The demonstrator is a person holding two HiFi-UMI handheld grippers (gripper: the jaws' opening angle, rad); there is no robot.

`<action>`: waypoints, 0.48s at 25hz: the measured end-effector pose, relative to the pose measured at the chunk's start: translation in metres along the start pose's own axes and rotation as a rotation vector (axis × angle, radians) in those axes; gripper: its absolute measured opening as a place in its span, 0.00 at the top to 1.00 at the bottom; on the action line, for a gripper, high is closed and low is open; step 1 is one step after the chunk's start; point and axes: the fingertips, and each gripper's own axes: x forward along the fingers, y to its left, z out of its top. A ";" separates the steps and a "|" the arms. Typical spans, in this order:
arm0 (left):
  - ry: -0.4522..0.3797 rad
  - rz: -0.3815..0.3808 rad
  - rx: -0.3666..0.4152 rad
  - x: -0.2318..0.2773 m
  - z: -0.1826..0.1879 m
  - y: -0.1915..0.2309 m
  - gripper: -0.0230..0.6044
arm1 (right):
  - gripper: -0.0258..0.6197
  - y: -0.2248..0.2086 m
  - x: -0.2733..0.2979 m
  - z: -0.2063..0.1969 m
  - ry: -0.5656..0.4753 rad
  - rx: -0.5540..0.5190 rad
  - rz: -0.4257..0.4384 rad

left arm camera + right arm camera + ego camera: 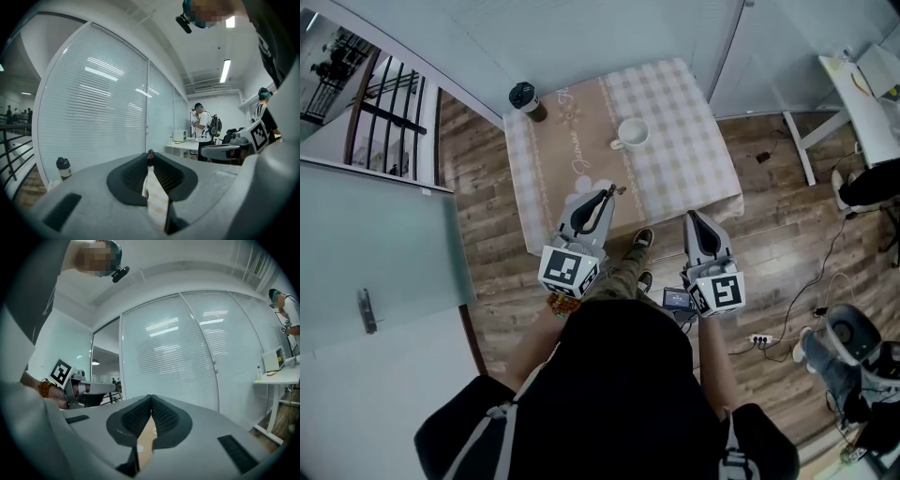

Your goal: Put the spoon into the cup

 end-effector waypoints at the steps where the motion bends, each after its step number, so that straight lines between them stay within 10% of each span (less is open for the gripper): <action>1: -0.005 0.012 -0.003 0.008 0.000 0.008 0.88 | 0.95 -0.006 0.009 0.005 -0.005 -0.017 -0.009; 12: -0.027 -0.015 -0.012 0.109 -0.003 0.068 0.88 | 0.95 -0.059 0.082 0.051 -0.032 -0.118 -0.100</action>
